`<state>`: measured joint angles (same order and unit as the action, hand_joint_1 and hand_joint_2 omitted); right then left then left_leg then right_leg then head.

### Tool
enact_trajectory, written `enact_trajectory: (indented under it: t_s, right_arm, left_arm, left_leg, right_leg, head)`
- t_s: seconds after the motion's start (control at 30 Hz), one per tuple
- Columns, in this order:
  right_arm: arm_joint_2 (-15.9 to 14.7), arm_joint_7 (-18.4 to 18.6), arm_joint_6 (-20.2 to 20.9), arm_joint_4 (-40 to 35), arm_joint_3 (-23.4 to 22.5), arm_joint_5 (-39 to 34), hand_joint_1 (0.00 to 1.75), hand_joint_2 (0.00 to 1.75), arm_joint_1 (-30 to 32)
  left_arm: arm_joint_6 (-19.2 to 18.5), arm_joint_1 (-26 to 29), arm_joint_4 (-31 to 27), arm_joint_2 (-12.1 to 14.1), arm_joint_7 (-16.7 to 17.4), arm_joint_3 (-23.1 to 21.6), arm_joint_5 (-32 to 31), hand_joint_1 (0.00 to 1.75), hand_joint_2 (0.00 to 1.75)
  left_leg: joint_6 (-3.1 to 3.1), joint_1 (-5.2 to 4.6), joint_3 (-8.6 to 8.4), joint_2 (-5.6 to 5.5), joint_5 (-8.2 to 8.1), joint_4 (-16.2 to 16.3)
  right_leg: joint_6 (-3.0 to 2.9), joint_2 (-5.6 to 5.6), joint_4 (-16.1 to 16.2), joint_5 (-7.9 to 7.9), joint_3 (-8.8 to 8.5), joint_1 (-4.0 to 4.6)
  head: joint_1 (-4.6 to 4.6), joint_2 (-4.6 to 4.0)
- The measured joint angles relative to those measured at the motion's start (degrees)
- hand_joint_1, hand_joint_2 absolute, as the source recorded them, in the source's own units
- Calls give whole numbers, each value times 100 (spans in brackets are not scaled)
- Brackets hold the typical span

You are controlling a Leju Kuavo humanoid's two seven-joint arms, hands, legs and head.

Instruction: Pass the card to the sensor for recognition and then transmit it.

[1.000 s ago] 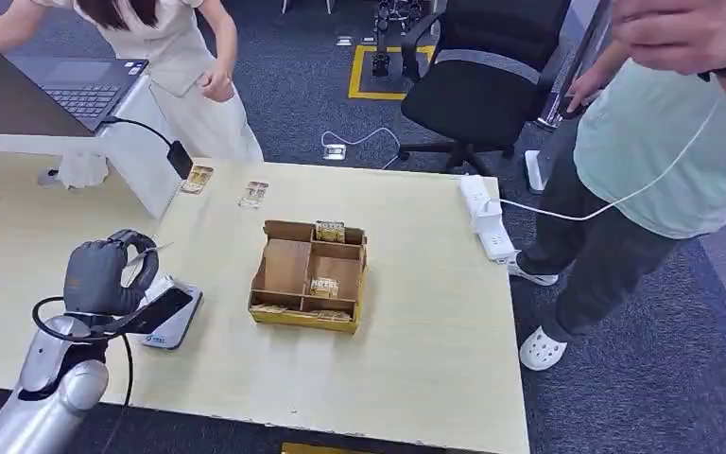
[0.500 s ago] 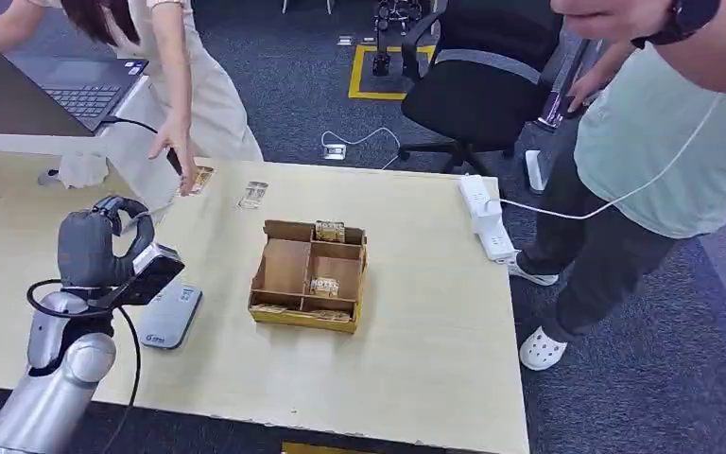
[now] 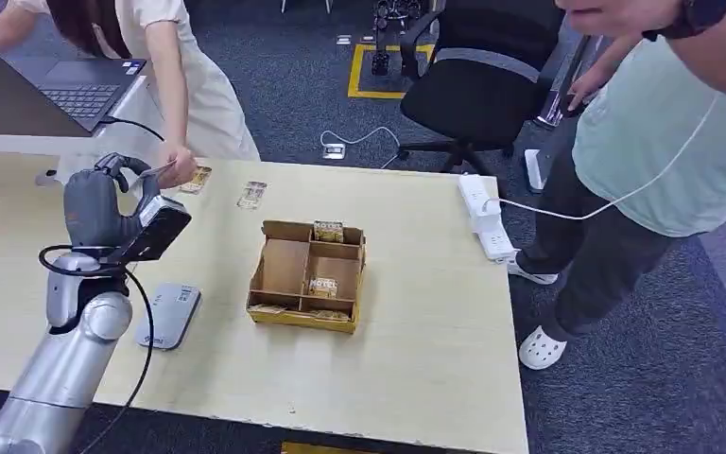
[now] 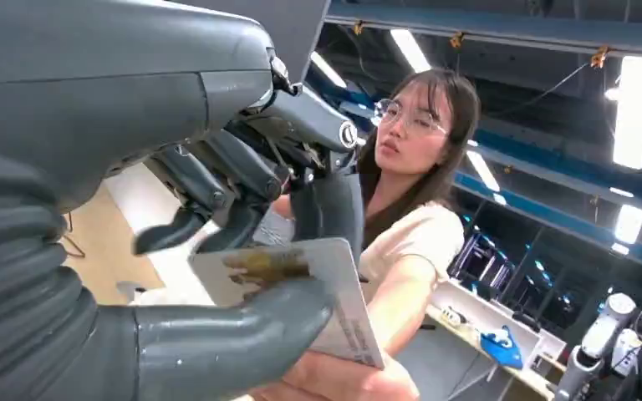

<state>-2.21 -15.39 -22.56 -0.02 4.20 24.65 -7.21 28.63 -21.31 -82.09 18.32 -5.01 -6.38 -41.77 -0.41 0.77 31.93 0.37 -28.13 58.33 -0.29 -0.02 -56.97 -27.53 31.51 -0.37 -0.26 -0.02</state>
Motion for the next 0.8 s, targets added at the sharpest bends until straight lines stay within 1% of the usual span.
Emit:
enact_trajectory:
  t_s: [0.27, 0.33, 0.4, 0.47, 0.53, 0.57, 0.63, 0.67, 0.7, 0.73, 0.77, 0.8]
  right_arm:
    - [0, -4, -11, 0, -15, 15, 0, 0, 29]
    - [0, -7, -15, 0, -33, 15, 0, 0, 29]
    - [0, -15, -15, 0, -52, 42, 0, 0, 29]
    - [0, -24, -13, 0, -85, 52, 0, 0, 33]
    - [0, -37, -4, 0, -129, 52, 0, 0, 42]
    - [0, -52, 2, 2, -153, 50, 0, 0, 55]
    - [0, -68, 9, 2, -181, 50, 0, 0, 77]
    - [-2, -85, 24, 2, -203, 50, 0, 0, 98]
    - [-4, -123, 48, 2, -243, 48, 0, 0, 125]
    - [-11, -162, 70, 4, -289, 37, 0, 0, 148]
    - [-17, -192, 94, 4, -328, 11, 0, 0, 187]
    - [-26, -223, 96, 4, -354, 7, 0, 0, 226]
  left_arm:
    - [2, -52, 85, -11, -33, -31, 81, 0, 175]
    - [-112, -74, 85, -28, 35, -35, 219, 0, 175]
    - [-501, -94, 85, -28, 79, -70, 597, 0, 175]
    - [-1028, -109, 85, -15, 94, -122, 1089, 0, 175]
    - [-1569, -109, 76, 66, 87, -171, 1560, 0, 175]
    - [-2027, -107, 37, 131, 83, -229, 1936, 0, 175]
    - [-2567, -88, -47, 263, 57, -299, 2206, 0, 175]
    - [-2848, -41, -110, 394, 9, -341, 2339, 0, 175]
    - [-3379, 19, -265, 622, -99, -446, 2481, 0, 175]
    - [-3862, 107, -407, 912, -223, -536, 2581, 0, 175]
    - [-4212, 211, -556, 1251, -368, -577, 2642, 0, 175]
    - [-4390, 350, -694, 1599, -490, -597, 2686, 0, 175]
  left_leg:
    - [0, 0, 1, 0, 0, 0]
    - [0, 0, 1, 0, 0, 0]
    - [0, 0, 1, -1, 1, 0]
    - [0, 0, 1, -1, 1, 0]
    - [0, 0, 1, 2, 1, 0]
    - [0, 0, 2, 2, 1, 0]
    - [-1, 1, 5, 2, 0, 0]
    - [-1, 4, 7, 8, 0, -1]
    - [-3, 6, 6, 16, -1, -3]
    - [-8, 6, 4, 29, -5, -5]
    - [-9, 6, 2, 35, -5, -10]
    - [-13, 10, 2, 44, -8, -12]
  right_leg:
    - [0, 0, 0, 0, 1, 0]
    - [0, 0, 0, 0, 1, 0]
    - [0, 0, 0, 0, 1, 0]
    - [0, 0, -1, 0, 1, 0]
    - [0, 3, -1, 0, 1, 0]
    - [0, 3, -1, 0, 1, 0]
    - [-1, 4, -3, 0, 3, 0]
    - [-2, 9, -6, -1, 3, 1]
    - [-3, 17, -7, -2, 4, 2]
    - [-5, 29, -7, -3, 8, 2]
    - [-7, 35, -9, -4, 11, 2]
    - [-9, 43, -10, -5, 17, 5]
  head:
    - [0, 0]
    - [0, 0]
    - [0, 0]
    - [0, 0]
    - [0, 0]
    - [0, 0]
    - [2, 0]
    - [4, 0]
    - [2, 0]
    - [0, 0]
    - [0, 0]
    - [0, 0]
